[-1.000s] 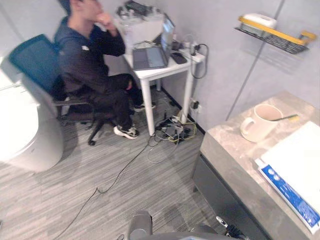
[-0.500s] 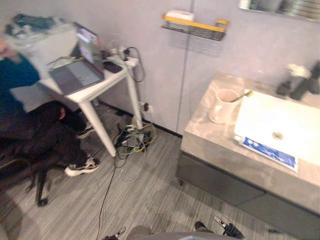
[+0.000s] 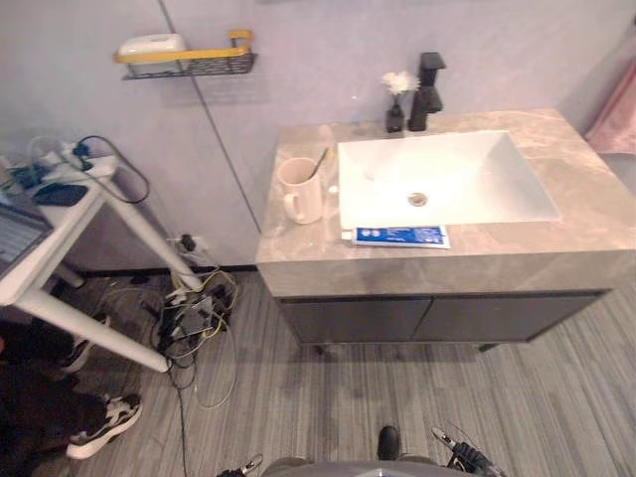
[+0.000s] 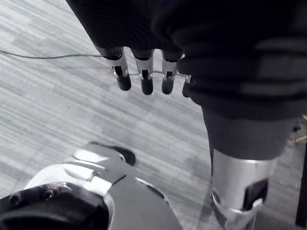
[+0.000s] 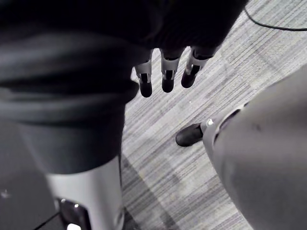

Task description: Organize washtable

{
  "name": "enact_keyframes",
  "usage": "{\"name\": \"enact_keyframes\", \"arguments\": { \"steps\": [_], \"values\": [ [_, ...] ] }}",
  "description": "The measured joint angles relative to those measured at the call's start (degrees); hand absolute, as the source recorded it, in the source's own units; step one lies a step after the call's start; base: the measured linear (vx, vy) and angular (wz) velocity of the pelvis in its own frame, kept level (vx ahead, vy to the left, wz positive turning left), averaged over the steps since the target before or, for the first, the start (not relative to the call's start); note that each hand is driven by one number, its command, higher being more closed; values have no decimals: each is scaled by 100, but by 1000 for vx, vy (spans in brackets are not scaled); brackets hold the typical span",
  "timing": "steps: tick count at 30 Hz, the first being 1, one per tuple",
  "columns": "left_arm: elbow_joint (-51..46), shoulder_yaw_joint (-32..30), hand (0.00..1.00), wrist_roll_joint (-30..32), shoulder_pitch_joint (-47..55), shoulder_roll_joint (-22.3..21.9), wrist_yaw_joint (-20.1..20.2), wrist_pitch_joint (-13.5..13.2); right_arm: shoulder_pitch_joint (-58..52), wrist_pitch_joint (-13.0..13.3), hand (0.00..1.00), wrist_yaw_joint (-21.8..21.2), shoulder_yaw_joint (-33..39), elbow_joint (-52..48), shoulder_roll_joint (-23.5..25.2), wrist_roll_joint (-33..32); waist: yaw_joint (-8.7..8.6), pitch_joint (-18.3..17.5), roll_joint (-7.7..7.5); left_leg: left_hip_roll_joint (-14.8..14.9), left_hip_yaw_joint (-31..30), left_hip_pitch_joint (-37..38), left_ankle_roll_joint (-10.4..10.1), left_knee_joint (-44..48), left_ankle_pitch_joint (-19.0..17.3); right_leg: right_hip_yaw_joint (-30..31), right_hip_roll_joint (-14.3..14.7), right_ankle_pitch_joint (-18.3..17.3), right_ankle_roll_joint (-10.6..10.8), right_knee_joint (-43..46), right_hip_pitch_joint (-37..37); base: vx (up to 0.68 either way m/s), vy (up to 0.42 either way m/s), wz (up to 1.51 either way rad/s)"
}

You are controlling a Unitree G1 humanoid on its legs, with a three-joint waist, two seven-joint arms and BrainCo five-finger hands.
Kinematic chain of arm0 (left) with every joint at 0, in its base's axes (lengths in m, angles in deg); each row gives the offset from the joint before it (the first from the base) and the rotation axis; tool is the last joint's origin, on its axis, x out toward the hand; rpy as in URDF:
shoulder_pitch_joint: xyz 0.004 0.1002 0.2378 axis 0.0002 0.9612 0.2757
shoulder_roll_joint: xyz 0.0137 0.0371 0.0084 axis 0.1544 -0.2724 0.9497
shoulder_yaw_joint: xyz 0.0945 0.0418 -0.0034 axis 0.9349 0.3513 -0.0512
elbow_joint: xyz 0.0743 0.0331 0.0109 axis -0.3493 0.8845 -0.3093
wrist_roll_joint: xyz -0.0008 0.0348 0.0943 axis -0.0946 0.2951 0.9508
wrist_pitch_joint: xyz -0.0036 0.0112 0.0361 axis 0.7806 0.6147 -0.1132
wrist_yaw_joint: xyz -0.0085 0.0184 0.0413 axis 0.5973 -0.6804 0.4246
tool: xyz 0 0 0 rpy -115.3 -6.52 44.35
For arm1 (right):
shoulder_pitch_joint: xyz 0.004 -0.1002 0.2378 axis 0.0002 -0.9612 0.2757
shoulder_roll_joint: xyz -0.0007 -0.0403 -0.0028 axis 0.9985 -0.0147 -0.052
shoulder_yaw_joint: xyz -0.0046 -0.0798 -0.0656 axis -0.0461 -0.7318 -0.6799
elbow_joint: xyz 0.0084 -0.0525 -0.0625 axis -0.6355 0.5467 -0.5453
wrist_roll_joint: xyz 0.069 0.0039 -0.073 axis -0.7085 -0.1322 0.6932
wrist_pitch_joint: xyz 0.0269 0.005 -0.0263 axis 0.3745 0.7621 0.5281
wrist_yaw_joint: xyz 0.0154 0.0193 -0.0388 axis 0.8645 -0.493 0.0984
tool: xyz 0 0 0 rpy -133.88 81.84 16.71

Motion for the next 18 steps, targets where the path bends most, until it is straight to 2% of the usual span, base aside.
{"name": "enact_keyframes", "arguments": {
  "steps": [4,6,7,9,10,11,12,14,15,16,18],
  "values": [
    [-1,105,0,2,-17,57,18,5,-74,4,0,23,109,108,9,-2,-30,45,-83,142,-53,103,-166,126,-168,-48,102,23,-34,-110,213,151,-55,4],
    [-12,111,0,-3,-32,48,16,9,-54,10,0,28,109,158,14,-5,-19,87,-29,338,-89,13,-269,577,-461,-71,250,-72,-130,-104,332,193,-69,-2],
    [-23,103,0,-10,11,16,15,10,-56,25,0,31,110,151,3,-7,-5,143,48,501,-90,6,-402,897,-617,-54,374,-140,-155,-115,424,233,-60,-9],
    [-60,81,0,-68,29,45,20,19,-55,36,0,38,119,151,10,-13,38,162,41,591,-290,-370,-409,1899,-625,-25,456,-198,-201,-105,472,148,-75,-6],
    [-149,44,0,-124,19,48,25,14,-46,34,0,47,135,148,6,-13,103,229,-42,558,-454,-856,-409,2786,-360,43,395,-203,-210,-75,518,-115,-61,-13],
    [-231,-33,0,-223,24,31,32,15,11,31,0,76,145,144,23,-13,185,359,-119,455,-591,-1212,-347,3276,-366,86,281,-220,-225,-73,591,-162,-24,-16],
    [-233,-88,0,-237,25,14,34,17,4,28,0,84,168,144,18,-12,217,381,-119,380,-636,-1313,-331,3253,-426,95,231,-237,-209,-72,619,-288,65,-11],
    [-230,-126,0,-279,72,-47,39,26,-6,24,0,108,398,141,10,-12,255,400,-63,114,-772,-1470,-289,2542,-457,104,66,-292,-129,-81,680,-323,133,-2],
    [-233,-170,0,-279,146,-92,45,26,-3,20,0,111,491,132,15,-7,257,394,-23,-16,-854,-1481,-301,1679,-349,108,-13,-332,-67,-109,663,-358,201,-4],
    [-237,-349,0,-279,248,-171,49,26,-39,20,0,107,538,113,22,-5,263,363,30,-53,-927,-1451,-264,968,71,118,-32,-370,-9,-114,622,-233,202,-13],
    [-212,-689,0,-279,399,-231,49,45,-35,17,0,98,577,89,129,-4,334,304,25,-199,-916,-1289,-127,661,405,269,-124,-434,126,-103,649,124,179,-27]
  ]
}}
